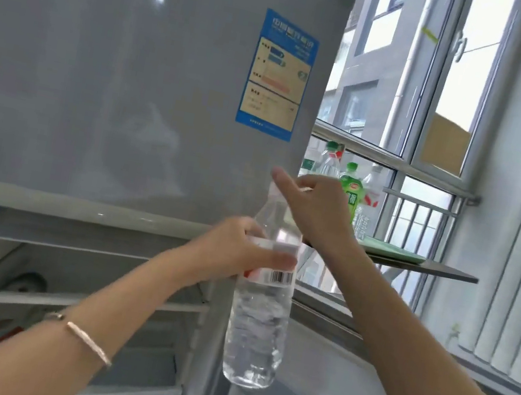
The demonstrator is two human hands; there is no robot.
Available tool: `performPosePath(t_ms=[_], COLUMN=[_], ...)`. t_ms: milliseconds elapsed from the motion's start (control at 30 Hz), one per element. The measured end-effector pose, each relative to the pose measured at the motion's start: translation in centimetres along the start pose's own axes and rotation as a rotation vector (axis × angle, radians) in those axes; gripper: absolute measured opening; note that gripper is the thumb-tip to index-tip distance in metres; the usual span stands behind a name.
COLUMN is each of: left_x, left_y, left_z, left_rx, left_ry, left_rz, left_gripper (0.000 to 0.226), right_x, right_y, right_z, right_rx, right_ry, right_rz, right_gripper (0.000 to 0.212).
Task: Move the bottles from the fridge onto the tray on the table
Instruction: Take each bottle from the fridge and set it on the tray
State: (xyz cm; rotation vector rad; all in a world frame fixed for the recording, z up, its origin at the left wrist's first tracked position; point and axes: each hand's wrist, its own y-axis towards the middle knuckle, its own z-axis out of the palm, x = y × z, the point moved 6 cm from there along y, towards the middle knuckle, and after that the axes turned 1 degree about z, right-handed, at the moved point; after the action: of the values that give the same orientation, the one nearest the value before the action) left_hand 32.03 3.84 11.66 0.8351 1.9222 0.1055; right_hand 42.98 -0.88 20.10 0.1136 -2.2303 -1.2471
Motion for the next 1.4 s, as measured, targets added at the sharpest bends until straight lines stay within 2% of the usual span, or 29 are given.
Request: performPosePath(t_ms=[167,233,333,400,467,533,600,667,767,833,967,1000,1067,1167,1233,1333,1400], left_x=[-6.2,-7.6,-9.4,-9.9,-10.6,-11.5,-12.1,-12.3,-11.8,-11.3,-11.4,-11.4,-10.8,-7.6,-5.8,-4.2,-2.5], left_y=[4.1,6.4,10.5,13.1,16.0,19.1,22.0,24.4,27.3,28.5,31.0,31.6,32.4,32.4,31.4,30.1,30.4], left_z=[1.3,2.2,4.3,4.7,5.4,6.7,8.2,9.7,11.3,11.8,12.9,12.9,11.9,9.9,9.1,8.7,9.3], left_rx=[-0.031,-0.048,-0.066,-0.141,-0.223,-0.259,-0.248,-0.208,-0.164,-0.145,-0.069,-0.1,-0.293,-0.685,-0.839,-0.903,-0.792], left_ry=[-0.051,-0.055,-0.123,-0.24,-0.31,-0.299,-0.273,-0.248,-0.278,-0.339,-0.387,-0.365,-0.231,-0.09,0.048,0.144,0.145], left_rz=[0.104,0.108,0.138,0.138,0.131,0.148,0.164,0.171,0.143,0.116,0.109,0.125,0.155,0.092,0.029,-0.041,-0.156], left_gripper=[0.077,0.073,0.065,0.066,0.075,0.079,0.078,0.077,0.071,0.069,0.069,0.073,0.07,0.029,0.029,0.035,0.041], right_x=[-3.6,-5.3,-8.5,-10.7,-13.3,-16.1,-18.6,-20.6,-23.2,-24.8,-28.2,-29.0,-30.4,-32.2,-33.0,-33.7,-33.8], right_y=[4.5,6.0,8.0,8.4,8.4,8.2,8.5,9.7,12.3,13.8,16.4,17.0,18.2,19.1,19.2,18.7,18.6], right_z=[-5.6,-7.4,-9.7,-10.1,-9.4,-8.1,-7.3,-7.2,-7.1,-6.8,-5.7,-5.6,-5.5,-4.3,-2.6,0.7,2.3], right_rx=[-0.101,-0.122,-0.13,-0.04,0.19,0.439,0.516,0.468,0.427,0.406,0.45,0.417,0.279,0.094,0.039,0.042,0.049], right_ry=[0.195,0.222,0.236,0.248,0.213,0.196,0.261,0.3,0.299,0.31,0.41,0.396,0.291,0.078,0.017,-0.07,-0.104], right_rz=[0.119,0.153,0.238,0.325,0.378,0.397,0.425,0.436,0.412,0.43,0.5,0.506,0.509,0.479,0.457,0.497,0.543], right_gripper=[0.054,0.05,0.03,0.017,0.011,0.021,0.041,0.052,0.031,0.027,0.04,0.044,0.056,0.07,0.074,0.089,0.103])
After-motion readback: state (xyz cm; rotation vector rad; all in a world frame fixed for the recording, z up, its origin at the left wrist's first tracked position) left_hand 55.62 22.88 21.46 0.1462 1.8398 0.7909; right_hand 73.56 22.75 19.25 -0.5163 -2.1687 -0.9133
